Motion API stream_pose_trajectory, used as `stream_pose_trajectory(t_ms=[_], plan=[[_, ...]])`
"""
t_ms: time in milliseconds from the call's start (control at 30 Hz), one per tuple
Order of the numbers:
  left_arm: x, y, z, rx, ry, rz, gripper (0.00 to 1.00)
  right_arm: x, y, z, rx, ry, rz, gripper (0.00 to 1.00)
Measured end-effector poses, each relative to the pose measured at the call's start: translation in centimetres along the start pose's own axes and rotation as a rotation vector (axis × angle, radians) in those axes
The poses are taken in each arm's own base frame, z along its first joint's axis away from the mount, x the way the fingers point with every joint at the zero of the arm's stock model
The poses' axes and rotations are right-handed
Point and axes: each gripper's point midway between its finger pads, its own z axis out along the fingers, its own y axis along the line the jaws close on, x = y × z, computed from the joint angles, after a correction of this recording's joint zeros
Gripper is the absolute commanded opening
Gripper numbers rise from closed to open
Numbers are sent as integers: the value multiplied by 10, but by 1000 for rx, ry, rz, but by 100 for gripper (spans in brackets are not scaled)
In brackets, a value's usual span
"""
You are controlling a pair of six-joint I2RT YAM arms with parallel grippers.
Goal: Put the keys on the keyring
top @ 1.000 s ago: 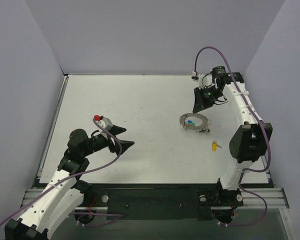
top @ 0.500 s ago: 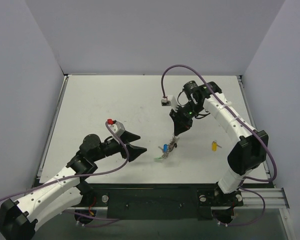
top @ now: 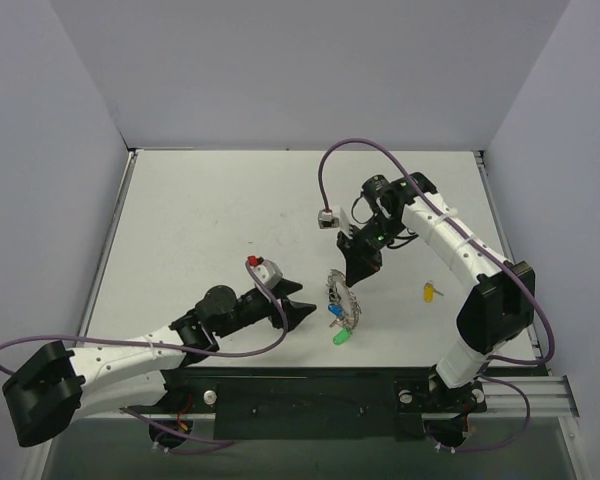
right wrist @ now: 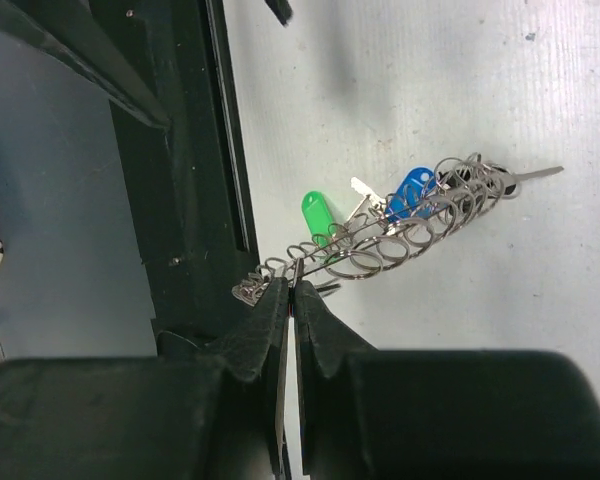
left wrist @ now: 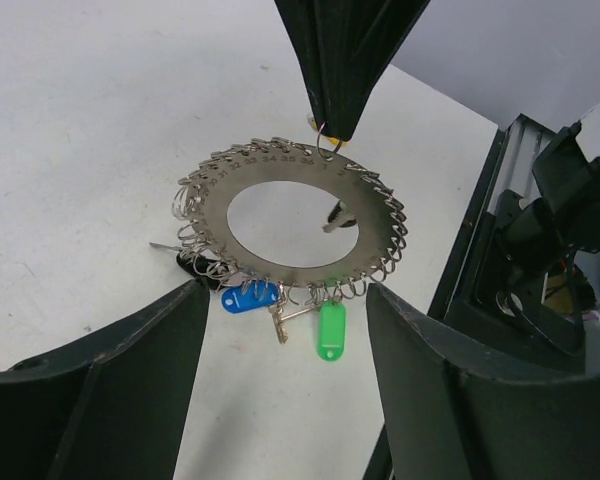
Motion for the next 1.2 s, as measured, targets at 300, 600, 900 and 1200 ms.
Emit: stream_pose_trajectory(t_ms=[300, 600, 900, 1200], plan=[[24, -18, 24, 72, 0, 223, 59, 11, 22, 4, -110, -14, -191, 0], [12, -33, 44, 157, -50, 371, 37, 13, 24, 10, -181, -55, -539, 0], [7, -43, 61, 209, -57, 389, 35, 19, 25, 16, -209, -63, -629, 0], [12, -43, 72, 213, -35, 387, 29, 18, 25, 17, -214, -75, -650, 0]])
